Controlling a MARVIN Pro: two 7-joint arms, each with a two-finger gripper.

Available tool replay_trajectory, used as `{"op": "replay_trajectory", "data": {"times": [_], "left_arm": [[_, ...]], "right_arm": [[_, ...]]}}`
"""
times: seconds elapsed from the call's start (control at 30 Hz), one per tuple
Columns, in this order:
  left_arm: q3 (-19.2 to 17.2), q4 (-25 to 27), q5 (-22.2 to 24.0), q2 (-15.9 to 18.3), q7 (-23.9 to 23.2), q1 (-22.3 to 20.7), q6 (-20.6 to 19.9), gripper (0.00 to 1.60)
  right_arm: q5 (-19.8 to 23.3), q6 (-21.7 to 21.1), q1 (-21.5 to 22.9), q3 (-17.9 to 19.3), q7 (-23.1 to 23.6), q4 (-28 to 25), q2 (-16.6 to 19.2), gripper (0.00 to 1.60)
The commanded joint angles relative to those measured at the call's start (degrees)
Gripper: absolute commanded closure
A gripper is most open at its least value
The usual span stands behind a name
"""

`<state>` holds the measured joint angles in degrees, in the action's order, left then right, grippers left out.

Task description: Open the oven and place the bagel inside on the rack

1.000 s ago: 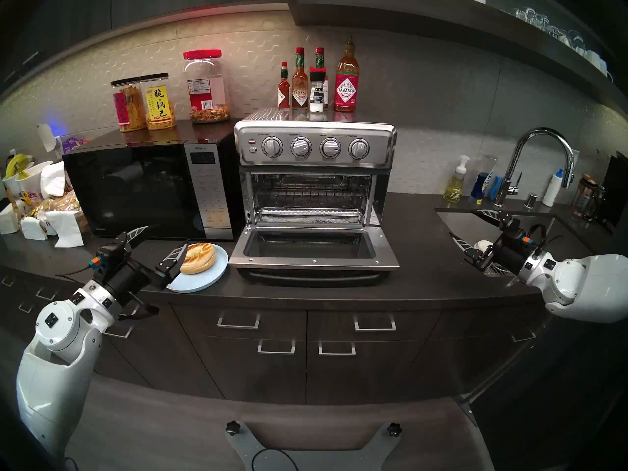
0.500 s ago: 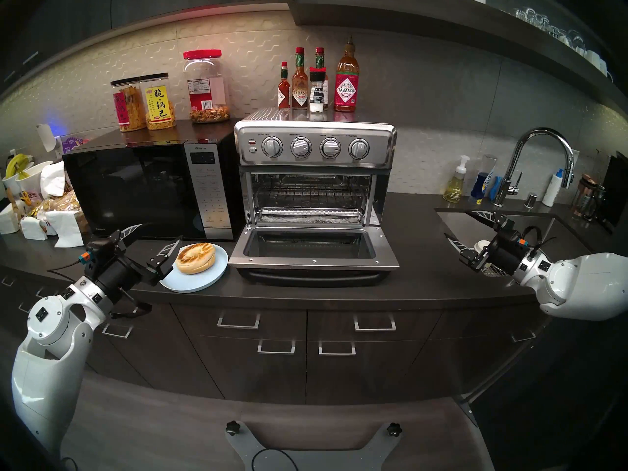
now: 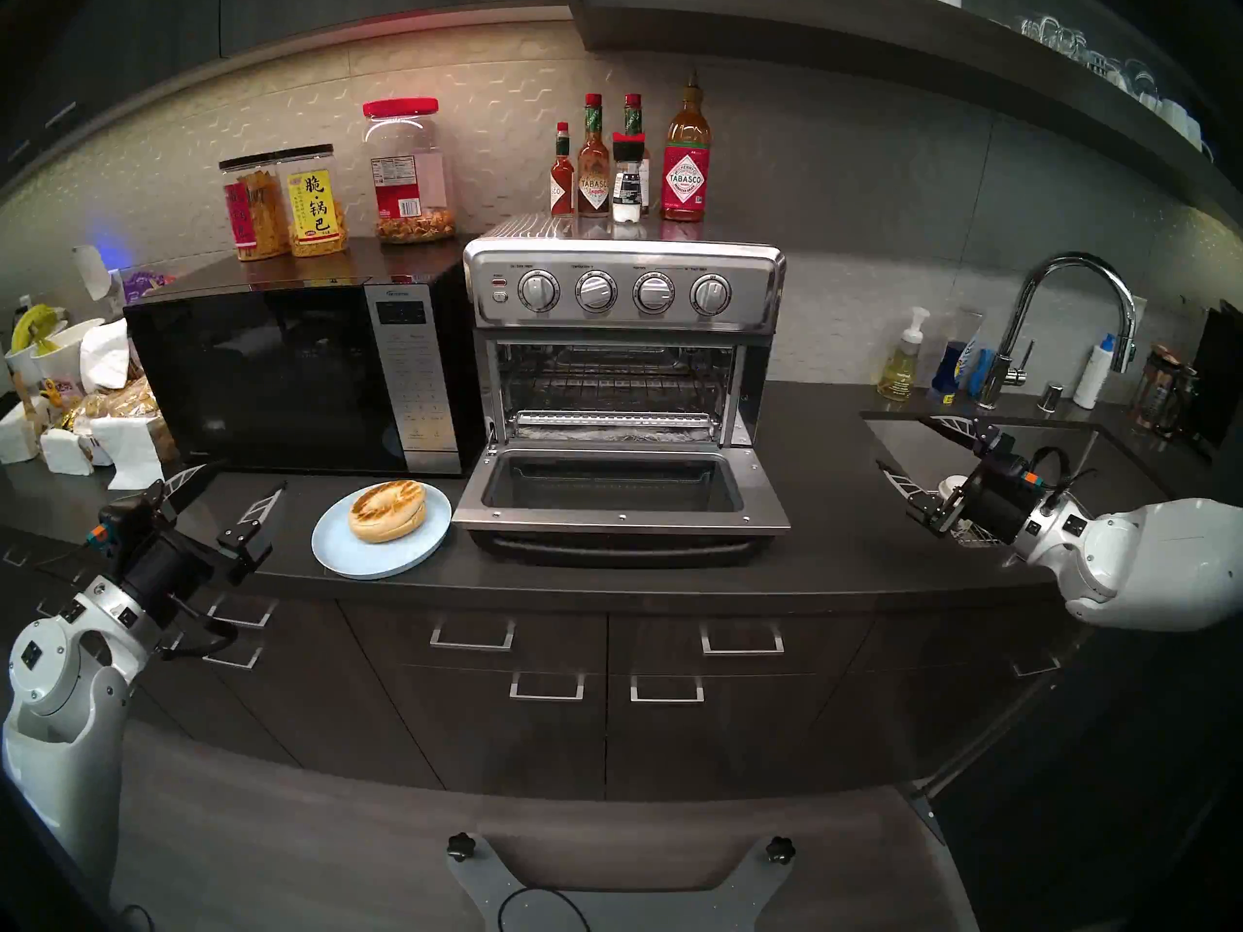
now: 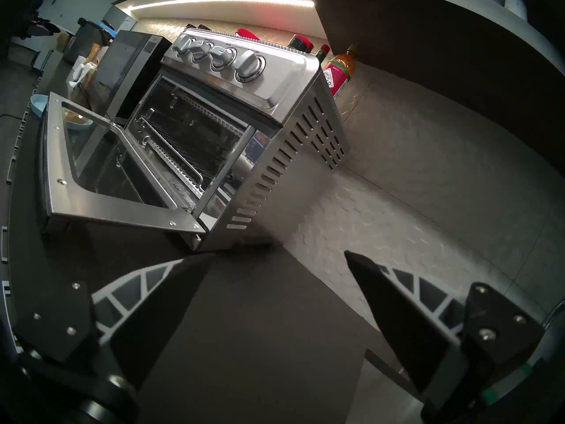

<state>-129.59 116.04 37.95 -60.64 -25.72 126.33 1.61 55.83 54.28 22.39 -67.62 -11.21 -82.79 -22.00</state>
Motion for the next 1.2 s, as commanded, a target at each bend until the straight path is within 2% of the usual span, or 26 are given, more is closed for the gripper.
{"op": "replay_trajectory", "data": {"times": [0.0, 1.13, 1.17], "left_arm": [[-0.7, 2.6, -3.5, -2.2, 4.4, 2.4, -1.7, 0.00], [-0.6, 3.3, -5.1, -3.5, 4.7, 1.6, -3.1, 0.00], [-0.6, 3.3, -5.1, -3.5, 4.7, 1.6, -3.1, 0.00]], "right_arm": [[0.3, 0.7, 0.4, 0.8, -0.1, 0.3, -0.2, 0.00], [-0.2, 0.7, 0.3, 0.9, -0.6, 0.2, -0.2, 0.00], [-0.4, 0.7, 0.5, 0.8, 0.4, -0.1, -0.3, 0.00]]}}
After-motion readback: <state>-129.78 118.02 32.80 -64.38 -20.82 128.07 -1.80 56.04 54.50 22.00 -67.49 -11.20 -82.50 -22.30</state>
